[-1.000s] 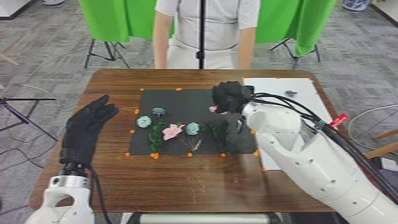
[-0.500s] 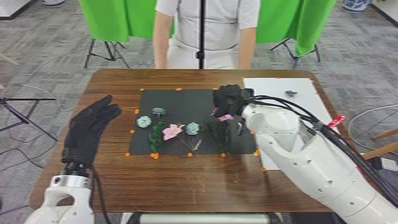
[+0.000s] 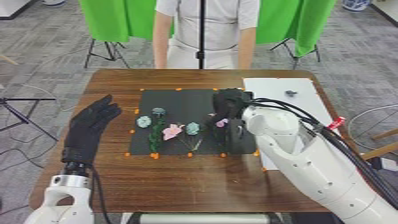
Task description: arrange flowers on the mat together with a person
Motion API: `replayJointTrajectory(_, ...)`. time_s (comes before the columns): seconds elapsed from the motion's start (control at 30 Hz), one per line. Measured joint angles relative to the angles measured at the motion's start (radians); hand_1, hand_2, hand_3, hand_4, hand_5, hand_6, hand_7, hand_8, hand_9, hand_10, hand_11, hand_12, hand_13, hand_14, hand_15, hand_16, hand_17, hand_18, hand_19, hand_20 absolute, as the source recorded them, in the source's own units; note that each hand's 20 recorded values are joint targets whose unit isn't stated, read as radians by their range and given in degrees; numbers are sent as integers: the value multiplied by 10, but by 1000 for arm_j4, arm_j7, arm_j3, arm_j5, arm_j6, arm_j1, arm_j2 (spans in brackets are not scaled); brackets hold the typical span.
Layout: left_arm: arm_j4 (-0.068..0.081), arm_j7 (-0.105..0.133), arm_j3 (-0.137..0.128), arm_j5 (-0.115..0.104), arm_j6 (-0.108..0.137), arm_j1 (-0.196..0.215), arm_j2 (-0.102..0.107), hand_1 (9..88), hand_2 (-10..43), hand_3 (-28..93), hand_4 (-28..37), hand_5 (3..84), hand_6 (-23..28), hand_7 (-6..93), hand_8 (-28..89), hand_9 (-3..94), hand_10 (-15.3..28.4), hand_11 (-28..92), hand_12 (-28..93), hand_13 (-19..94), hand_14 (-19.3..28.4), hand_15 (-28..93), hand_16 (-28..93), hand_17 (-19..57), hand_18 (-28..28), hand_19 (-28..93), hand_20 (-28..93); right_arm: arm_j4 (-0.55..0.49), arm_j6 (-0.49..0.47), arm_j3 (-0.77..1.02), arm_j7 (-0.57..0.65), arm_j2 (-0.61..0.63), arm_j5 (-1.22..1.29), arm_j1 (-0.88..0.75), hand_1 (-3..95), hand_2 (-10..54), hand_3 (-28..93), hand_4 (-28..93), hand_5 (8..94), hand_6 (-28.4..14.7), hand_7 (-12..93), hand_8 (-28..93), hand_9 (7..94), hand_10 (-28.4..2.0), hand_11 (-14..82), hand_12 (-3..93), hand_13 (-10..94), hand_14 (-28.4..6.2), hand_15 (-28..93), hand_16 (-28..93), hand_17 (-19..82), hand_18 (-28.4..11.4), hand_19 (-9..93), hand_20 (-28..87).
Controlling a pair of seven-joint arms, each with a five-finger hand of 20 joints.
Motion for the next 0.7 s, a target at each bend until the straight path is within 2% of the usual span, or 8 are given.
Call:
replayJointTrajectory(0.53, 0, -4, -6, 3, -5, 2, -3, 242, -10, 645, -192, 463, 29, 133, -55, 433, 125, 168, 154, 346, 169, 158, 58, 38, 141, 79, 201, -29, -65, 19, -20, 6, 0, -3, 335, -95, 670, -280, 708, 23, 152, -106, 900, -101, 188, 175, 937, 4, 603, 224, 657, -142, 932, 546)
replayJointTrajectory(0.7, 0, -4, -6, 3, -4, 5, -4, 245, -10, 643, -192, 463, 29, 133, -55, 433, 125, 167, 154, 345, 169, 157, 58, 38, 141, 79, 201, -46, -119, 36, -28, 7, -2, -3, 333, -95, 666, -282, 698, 25, 150, -105, 895, -101, 184, 172, 937, 3, 594, 230, 653, -141, 932, 542)
